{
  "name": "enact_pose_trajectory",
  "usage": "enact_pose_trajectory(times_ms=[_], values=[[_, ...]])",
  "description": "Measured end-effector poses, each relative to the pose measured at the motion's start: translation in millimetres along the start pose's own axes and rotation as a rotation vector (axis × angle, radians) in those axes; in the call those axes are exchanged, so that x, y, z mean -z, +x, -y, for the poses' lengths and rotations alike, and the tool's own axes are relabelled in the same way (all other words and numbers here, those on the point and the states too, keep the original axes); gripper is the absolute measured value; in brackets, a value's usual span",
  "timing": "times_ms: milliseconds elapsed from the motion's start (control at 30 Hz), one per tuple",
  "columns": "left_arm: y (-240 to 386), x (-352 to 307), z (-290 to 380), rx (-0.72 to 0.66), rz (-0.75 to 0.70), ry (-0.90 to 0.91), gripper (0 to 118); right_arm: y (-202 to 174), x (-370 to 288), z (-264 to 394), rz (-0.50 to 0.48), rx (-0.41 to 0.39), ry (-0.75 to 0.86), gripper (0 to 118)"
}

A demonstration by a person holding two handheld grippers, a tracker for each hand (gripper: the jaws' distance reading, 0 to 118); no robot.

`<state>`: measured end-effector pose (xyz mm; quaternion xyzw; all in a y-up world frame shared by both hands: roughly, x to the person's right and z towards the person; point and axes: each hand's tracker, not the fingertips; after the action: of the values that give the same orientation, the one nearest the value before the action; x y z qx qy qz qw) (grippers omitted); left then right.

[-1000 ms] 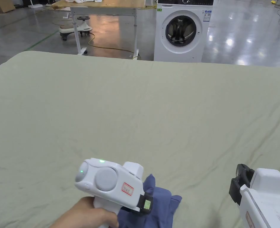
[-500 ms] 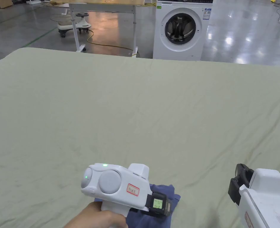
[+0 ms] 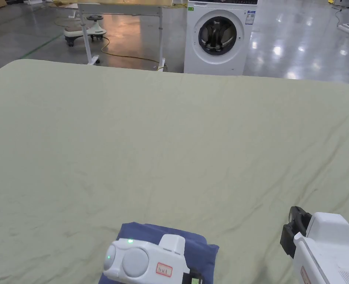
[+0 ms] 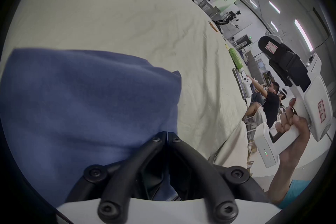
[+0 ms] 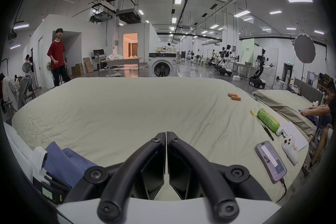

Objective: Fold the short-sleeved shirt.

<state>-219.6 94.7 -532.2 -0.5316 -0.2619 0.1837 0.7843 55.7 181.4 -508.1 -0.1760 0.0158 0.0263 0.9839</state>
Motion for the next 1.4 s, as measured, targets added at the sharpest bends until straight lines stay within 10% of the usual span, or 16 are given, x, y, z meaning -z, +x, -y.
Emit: enact_pose_trajectory(times_ms=[367, 933, 1400], values=[[20, -44, -7, 0.196, -0.029, 0.237, 5, -8, 1, -5, -0.006, 0.001, 0.033, 0], [-19, -161, -26, 0.298, -0.742, 1.017, 1, -36, 8, -50, 0.011, 0.044, 0.229, 0], [-41, -182, -3, 0.298, -0.790, 1.022, 1, -83, -26, -9, -0.185, -0.020, 0.026, 0]])
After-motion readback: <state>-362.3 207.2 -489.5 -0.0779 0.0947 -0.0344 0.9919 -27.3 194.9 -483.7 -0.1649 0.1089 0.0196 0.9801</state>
